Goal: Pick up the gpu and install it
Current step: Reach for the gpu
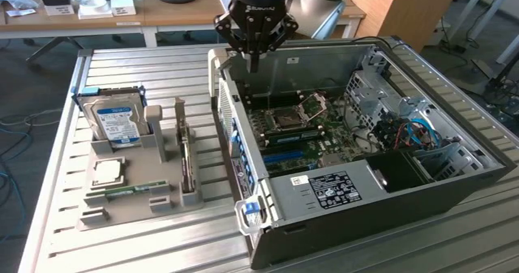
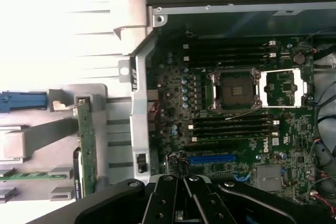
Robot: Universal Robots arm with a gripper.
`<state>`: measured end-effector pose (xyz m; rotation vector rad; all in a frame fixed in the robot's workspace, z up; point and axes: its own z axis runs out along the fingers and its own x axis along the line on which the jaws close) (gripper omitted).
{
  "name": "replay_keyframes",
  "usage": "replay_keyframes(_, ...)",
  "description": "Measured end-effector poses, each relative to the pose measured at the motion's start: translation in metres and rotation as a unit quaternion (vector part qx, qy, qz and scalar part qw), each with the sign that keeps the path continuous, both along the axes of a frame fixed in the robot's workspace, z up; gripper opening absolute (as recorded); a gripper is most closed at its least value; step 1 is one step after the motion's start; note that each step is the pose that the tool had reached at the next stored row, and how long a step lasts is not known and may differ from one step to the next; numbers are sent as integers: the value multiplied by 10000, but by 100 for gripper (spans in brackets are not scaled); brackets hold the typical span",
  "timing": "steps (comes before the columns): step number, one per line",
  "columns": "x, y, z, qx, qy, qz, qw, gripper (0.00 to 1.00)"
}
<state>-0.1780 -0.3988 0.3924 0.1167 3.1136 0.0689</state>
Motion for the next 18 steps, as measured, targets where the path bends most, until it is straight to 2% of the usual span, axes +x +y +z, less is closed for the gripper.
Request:
replay_keyframes(11, -225, 0, -3, 0, 0, 0, 10000, 11)
replay_keyframes(18, -415, 0, -6, 0, 0, 0, 10000, 11)
